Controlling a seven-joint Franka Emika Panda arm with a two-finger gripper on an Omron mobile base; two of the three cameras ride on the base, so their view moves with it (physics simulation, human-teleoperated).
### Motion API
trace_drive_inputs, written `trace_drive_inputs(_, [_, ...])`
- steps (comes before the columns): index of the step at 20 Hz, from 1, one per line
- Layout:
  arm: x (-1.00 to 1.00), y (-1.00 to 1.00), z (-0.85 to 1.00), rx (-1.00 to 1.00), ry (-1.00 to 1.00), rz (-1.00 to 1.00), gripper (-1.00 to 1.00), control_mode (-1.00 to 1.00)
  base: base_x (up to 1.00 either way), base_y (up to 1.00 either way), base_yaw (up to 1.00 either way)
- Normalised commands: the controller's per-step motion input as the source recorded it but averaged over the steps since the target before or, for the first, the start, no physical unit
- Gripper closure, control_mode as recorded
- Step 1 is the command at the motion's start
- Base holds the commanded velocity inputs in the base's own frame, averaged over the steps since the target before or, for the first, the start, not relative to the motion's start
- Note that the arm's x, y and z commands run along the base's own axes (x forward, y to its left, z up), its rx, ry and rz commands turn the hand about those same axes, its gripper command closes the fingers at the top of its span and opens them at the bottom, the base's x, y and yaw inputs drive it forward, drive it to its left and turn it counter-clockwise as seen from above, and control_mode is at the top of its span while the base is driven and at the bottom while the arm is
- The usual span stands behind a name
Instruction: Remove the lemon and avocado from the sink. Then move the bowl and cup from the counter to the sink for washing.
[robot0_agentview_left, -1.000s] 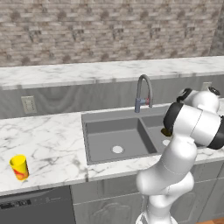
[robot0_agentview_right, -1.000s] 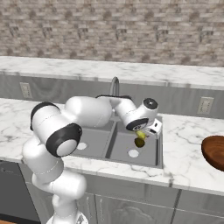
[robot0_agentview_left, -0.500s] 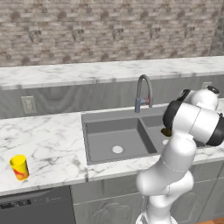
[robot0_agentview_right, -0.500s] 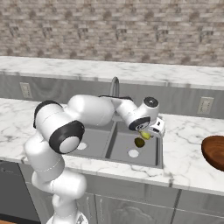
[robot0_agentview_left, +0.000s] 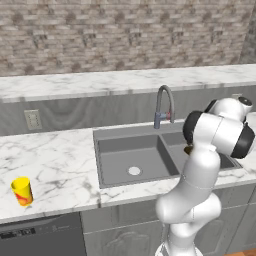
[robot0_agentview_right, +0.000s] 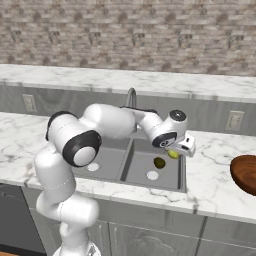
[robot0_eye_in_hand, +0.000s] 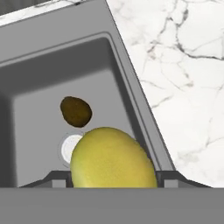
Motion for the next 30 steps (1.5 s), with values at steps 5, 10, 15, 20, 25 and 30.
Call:
trace_drive_inputs(5, [0.1, -0.29, 0.0, -0.01, 0.0, 0.0, 1.0, -1.0, 0.0, 0.0, 0.0])
trace_drive_inputs(10, [0.14, -0.26, 0.0, -0.03, 0.0, 0.0, 1.0, -1.0, 0.0, 0.0, 0.0])
trace_drive_inputs(15, [0.17, -0.26, 0.0, -0.03, 0.0, 0.0, 1.0, -1.0, 0.0, 0.0, 0.0])
trace_drive_inputs(20, [0.17, -0.24, -0.03, -0.04, -0.01, 0.0, 1.0, -1.0, 0.0, 0.0, 0.0])
trace_drive_inputs(25, [0.14, -0.21, -0.08, -0.07, -0.04, 0.01, 1.0, -1.0, 0.0, 0.0, 0.0])
trace_drive_inputs(30, [0.09, -0.22, -0.05, -0.05, -0.03, 0.0, 1.0, -1.0, 0.0, 0.0, 0.0])
